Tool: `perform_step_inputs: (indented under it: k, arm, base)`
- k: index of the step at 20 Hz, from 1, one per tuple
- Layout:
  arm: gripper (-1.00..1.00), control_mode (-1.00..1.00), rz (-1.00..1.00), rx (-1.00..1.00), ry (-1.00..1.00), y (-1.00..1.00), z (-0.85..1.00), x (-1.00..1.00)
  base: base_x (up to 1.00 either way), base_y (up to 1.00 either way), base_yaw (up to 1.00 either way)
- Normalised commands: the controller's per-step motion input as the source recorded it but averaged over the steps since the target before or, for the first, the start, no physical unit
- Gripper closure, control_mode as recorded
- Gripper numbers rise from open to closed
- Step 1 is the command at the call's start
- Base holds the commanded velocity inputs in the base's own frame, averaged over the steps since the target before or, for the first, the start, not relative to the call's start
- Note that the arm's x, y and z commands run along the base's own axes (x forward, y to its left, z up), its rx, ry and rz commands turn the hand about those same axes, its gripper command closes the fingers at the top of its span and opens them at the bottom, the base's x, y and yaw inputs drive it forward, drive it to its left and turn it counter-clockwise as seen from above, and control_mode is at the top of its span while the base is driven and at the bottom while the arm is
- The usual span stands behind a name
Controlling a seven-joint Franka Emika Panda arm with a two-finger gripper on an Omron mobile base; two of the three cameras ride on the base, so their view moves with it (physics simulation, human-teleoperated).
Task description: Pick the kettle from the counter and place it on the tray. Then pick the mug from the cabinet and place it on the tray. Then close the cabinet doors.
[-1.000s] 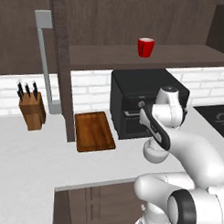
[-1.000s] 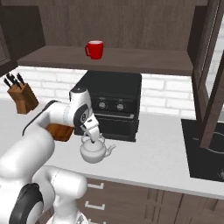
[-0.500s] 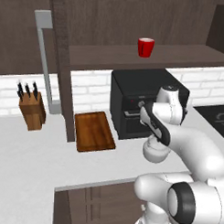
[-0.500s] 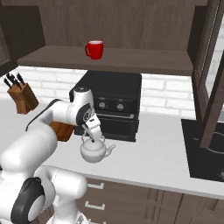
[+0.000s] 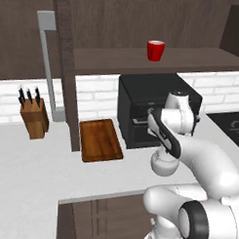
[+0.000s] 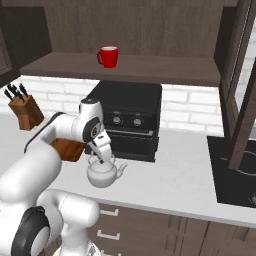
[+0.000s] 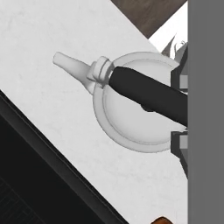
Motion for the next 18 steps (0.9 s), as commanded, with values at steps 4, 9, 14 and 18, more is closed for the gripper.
perform_step_inputs:
  k: [4,9,14,18]
  arm:
    - [1.0,-1.0,0.04,0.0,0.1,0.71,0.36,-0.59]
    - [1.0,-1.0,0.12,0.0,0.0,0.99,0.41,-0.33]
    - [1.0,-1.0,0.36,0.0,0.0,0.95,0.04,0.0]
    - [1.0,-1.0,0.48,0.0,-0.04,0.77,0.0,0.11]
  base:
    - [0.0,0.0,0.0]
    - [0.0,0.0,0.0]
    - [0.0,0.0,0.0]
    - [0.0,0.0,0.0]
